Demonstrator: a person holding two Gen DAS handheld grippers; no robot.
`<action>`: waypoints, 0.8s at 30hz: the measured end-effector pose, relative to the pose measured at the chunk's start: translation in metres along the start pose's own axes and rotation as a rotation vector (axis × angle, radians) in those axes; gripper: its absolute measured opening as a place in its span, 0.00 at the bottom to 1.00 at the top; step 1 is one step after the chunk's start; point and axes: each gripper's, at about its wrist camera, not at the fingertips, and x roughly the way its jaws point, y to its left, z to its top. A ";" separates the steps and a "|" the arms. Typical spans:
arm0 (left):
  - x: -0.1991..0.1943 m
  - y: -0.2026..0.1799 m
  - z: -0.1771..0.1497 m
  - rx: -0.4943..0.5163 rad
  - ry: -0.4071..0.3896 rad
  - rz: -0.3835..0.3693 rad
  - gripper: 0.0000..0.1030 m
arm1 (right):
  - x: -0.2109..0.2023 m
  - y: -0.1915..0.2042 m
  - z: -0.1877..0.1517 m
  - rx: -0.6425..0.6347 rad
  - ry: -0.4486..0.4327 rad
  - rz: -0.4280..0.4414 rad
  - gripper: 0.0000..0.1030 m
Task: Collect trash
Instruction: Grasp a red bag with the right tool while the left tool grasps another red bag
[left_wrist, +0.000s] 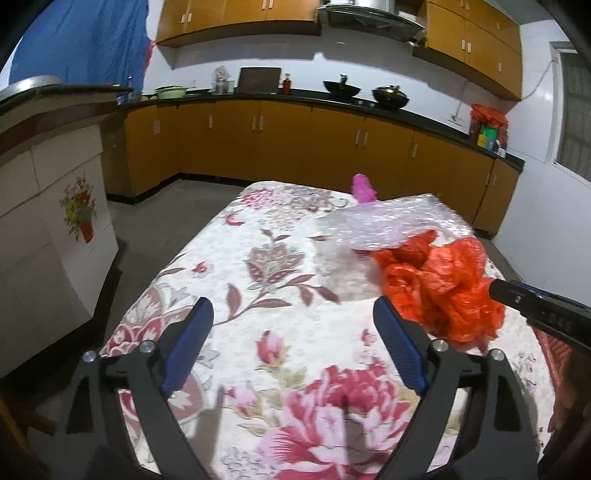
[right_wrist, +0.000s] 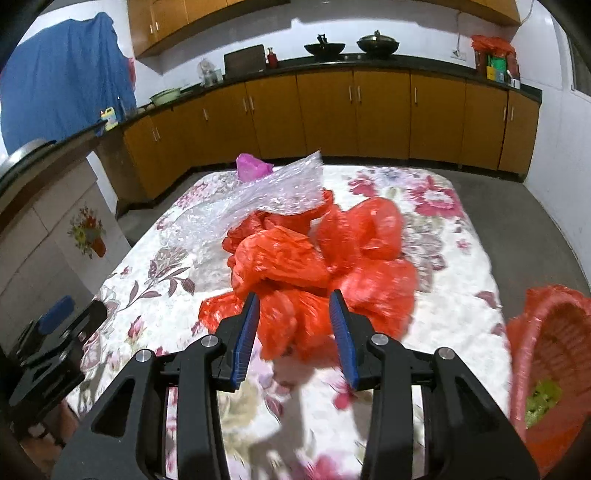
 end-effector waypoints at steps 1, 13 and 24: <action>0.002 0.004 0.000 -0.011 0.000 0.005 0.87 | 0.007 0.003 0.003 0.003 0.005 0.000 0.48; 0.018 0.024 0.009 -0.059 0.028 0.025 0.91 | 0.056 0.026 0.007 -0.034 0.059 -0.034 0.52; 0.021 0.012 0.005 -0.008 0.044 0.037 0.96 | 0.050 0.026 -0.002 -0.091 0.059 -0.015 0.12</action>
